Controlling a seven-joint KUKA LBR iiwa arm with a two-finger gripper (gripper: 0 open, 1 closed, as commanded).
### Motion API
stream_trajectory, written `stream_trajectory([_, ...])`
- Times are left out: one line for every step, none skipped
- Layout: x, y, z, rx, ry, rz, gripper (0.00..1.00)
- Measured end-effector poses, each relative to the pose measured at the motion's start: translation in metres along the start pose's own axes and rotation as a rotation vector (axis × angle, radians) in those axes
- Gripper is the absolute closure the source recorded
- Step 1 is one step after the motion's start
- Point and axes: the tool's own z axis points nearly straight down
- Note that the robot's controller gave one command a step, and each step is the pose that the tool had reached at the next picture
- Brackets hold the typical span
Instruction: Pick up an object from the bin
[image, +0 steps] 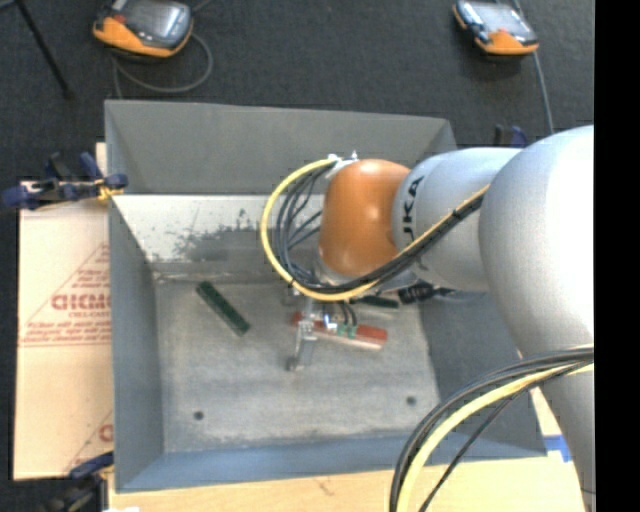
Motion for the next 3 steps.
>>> stream_trajectory([-0.010,-0.094,-0.008,0.001,-0.010,-0.200,0.00])
stream_trajectory([-0.010,-0.090,-0.008,-0.004,-0.009,-0.199,1.00])
stream_trajectory([-0.015,-0.110,-0.179,0.001,-0.018,-0.218,1.00])
